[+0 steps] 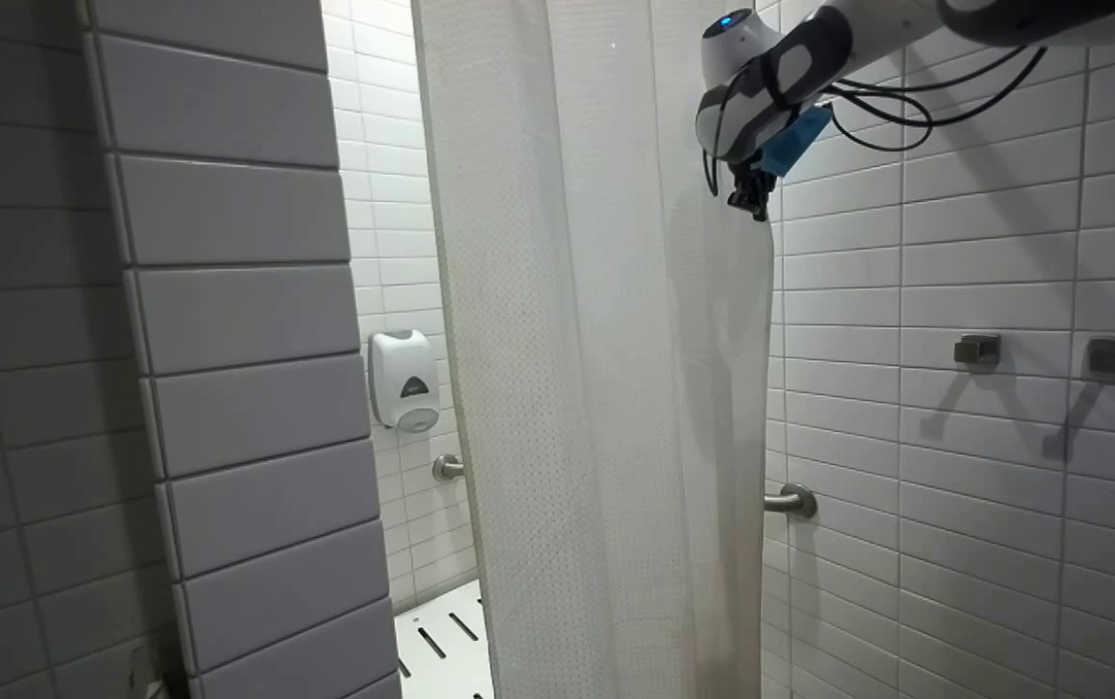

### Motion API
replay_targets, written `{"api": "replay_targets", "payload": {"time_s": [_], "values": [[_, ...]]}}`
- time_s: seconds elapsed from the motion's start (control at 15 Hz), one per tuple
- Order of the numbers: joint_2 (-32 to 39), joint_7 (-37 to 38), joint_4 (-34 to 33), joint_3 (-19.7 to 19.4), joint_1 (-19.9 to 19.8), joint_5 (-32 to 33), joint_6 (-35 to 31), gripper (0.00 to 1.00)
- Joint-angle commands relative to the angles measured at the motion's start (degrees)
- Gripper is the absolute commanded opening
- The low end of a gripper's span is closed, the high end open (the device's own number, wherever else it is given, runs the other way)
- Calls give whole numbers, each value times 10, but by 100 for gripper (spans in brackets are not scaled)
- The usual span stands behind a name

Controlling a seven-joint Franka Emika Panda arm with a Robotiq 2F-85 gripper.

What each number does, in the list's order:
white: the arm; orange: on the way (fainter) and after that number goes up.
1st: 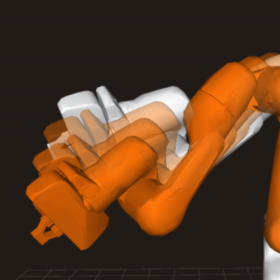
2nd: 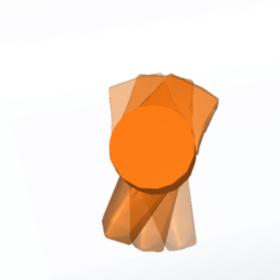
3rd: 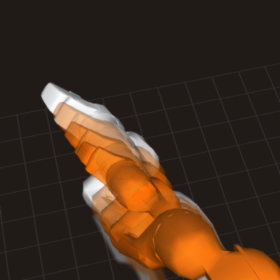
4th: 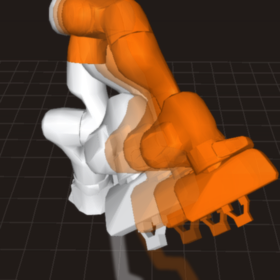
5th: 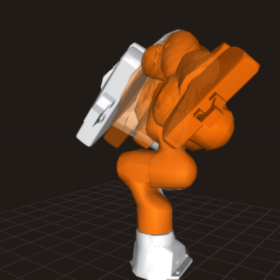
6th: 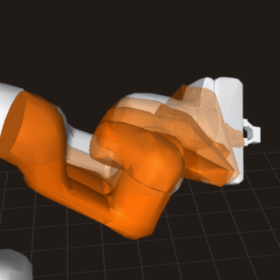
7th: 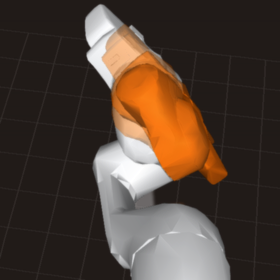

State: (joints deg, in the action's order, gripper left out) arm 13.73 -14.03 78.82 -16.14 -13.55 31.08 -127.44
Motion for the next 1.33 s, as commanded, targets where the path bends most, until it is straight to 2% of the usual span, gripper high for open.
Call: {"api": "replay_targets", "payload": {"time_s": [0.0,0.33,1.27], "values": [[55,4,-51,4,-6,-24,62,0],[75,4,-74,2,-16,-46,81,0],[74,22,-44,-2,-69,-62,74,0]]}}
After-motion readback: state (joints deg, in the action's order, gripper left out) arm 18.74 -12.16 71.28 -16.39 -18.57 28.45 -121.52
